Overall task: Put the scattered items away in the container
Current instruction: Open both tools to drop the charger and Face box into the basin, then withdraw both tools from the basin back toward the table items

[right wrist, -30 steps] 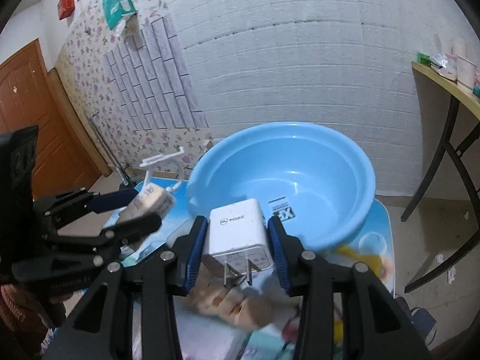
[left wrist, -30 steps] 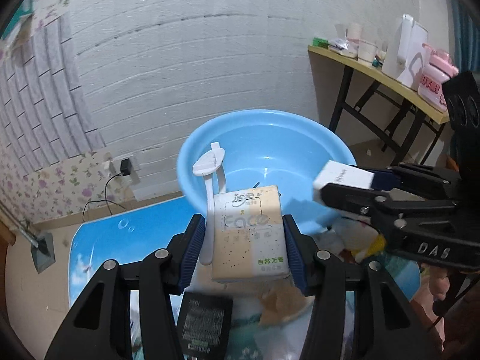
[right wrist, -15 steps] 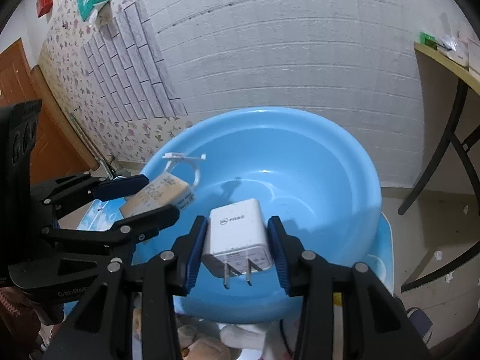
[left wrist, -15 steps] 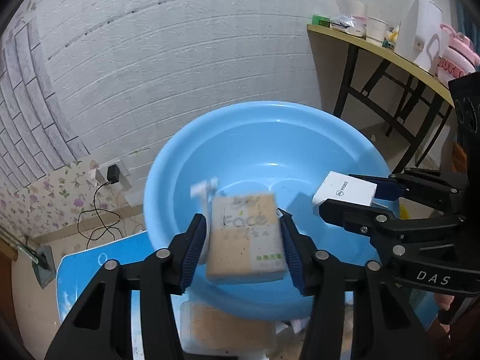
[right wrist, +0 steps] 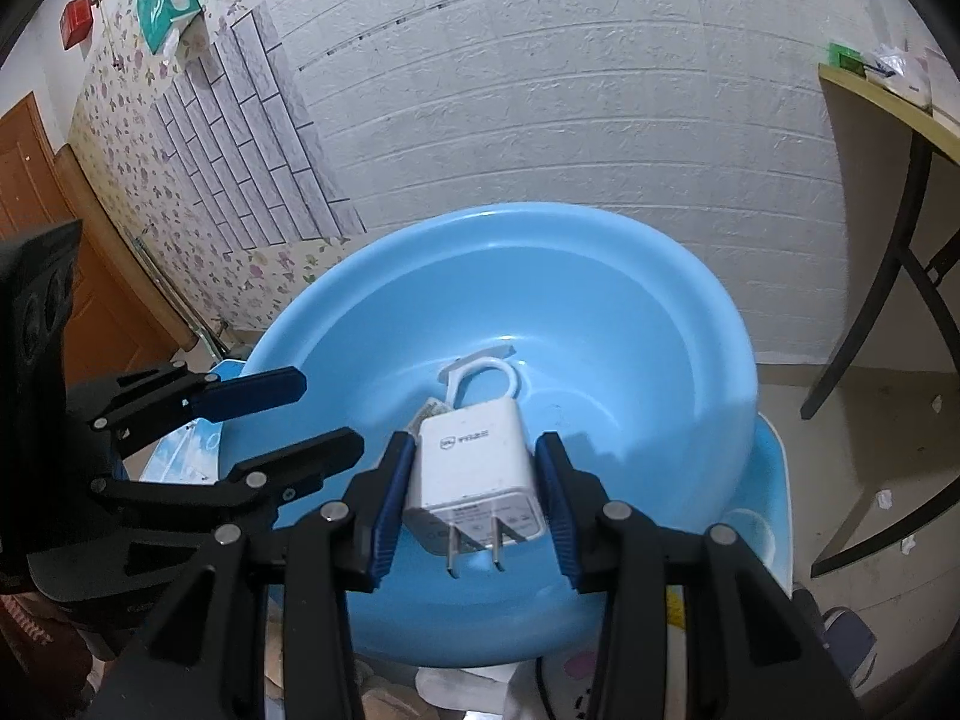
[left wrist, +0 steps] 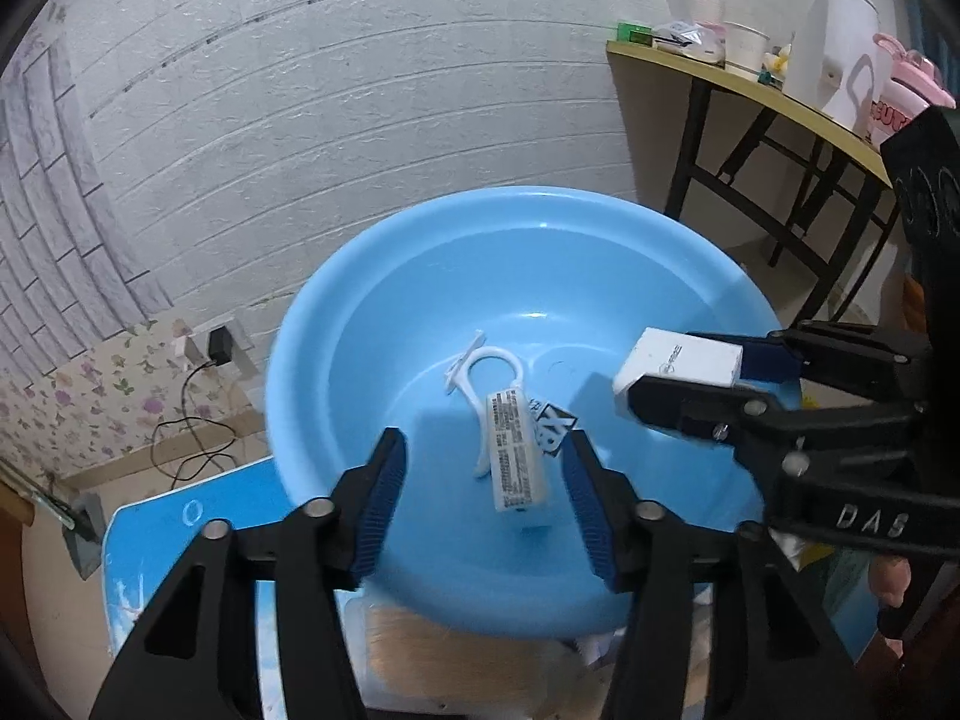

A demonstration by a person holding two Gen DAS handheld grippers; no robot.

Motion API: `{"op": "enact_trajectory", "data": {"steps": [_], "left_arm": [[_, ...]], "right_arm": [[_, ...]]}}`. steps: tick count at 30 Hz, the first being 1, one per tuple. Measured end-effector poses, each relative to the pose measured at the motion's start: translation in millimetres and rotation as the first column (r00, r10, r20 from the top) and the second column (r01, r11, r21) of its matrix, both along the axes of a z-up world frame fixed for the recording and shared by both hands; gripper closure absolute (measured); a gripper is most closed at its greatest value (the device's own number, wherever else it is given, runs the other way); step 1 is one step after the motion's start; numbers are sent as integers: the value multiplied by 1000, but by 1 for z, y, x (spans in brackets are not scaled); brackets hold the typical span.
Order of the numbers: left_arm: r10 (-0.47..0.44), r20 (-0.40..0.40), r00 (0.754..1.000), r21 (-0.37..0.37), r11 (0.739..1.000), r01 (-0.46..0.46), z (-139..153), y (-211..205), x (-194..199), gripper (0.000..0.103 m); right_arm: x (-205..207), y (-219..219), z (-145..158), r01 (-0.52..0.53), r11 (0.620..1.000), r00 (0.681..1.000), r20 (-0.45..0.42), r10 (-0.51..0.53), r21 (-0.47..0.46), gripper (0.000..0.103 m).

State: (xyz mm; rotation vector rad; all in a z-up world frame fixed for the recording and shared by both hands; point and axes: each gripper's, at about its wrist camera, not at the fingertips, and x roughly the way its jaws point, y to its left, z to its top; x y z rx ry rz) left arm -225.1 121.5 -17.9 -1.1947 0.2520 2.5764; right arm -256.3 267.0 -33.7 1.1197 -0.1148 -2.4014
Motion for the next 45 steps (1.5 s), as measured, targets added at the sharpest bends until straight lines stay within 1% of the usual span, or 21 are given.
{"op": "enact_trajectory", "data": {"steps": [2, 4, 5, 6, 8, 10, 14, 20, 25, 29, 32, 36, 38, 39, 41, 45], "left_arm": [[5, -14, 1000, 7, 1000, -5, 3, -4, 6, 23], [12, -35, 999, -6, 1000, -13, 5, -7, 13, 15], [18, -40, 999, -9, 1000, -19, 6, -7, 16, 12], [26, -39, 999, -3, 1000, -26, 7, -9, 19, 11], [29, -44, 999, 18, 999, -29, 9, -14, 24, 5], [43, -60, 997, 8, 999, -42, 12, -16, 31, 0], [53, -67, 996, -8, 999, -53, 13, -21, 44, 0], [75, -30, 997, -31, 997, -76, 13, -32, 65, 0], [108, -27, 994, -21, 994, -108, 14, -46, 87, 0], [131, -23, 991, 5, 991, -131, 16, -59, 103, 0], [149, -30, 988, 8, 989, -149, 18, -67, 112, 0], [160, -31, 987, 38, 987, -159, 20, -81, 129, 0], [169, -31, 985, 41, 985, -168, 19, -88, 137, 0], [177, -30, 984, 40, 984, -176, 18, -93, 142, 0], [192, -27, 981, 37, 981, -191, 15, -100, 150, 0], [229, -16, 973, 27, 973, -229, 6, -119, 165, 0]], "right_arm": [[2, 1, 2, 11, 1000, 1000, -9, -11, -14, 61], [5, 1, 5, 15, 1000, 1000, -21, -15, -22, 61], [7, 0, 7, 15, 1000, 1000, -25, -15, -17, 61], [8, -1, 8, 17, 1000, 999, -29, -17, -9, 61], [10, -1, 9, 25, 1000, 999, -32, -25, 1, 61], [14, 0, 11, 29, 1000, 999, -27, -29, -6, 61], [25, -2, 14, 29, 1000, 999, -31, -29, 0, 61], [48, -5, 20, 30, 1000, 999, -43, -29, 7, 61], [69, -11, 23, 25, 1000, 999, -43, -25, 4, 61], [85, -18, 22, 18, 999, 999, -44, -17, 30, 61], [96, -20, 22, 12, 999, 999, -38, -11, 39, 61], [114, -19, 21, 3, 999, 999, -42, -1, 33, 61], [124, -16, 22, -9, 1000, 999, -54, 10, 27, 57], [130, -14, 21, -3, 999, 998, -61, 5, 35, 52], [138, -9, 18, 9, 999, 998, -62, -7, 46, 51], [147, 2, 8, 34, 999, 999, -22, -34, 33, 51]]}}
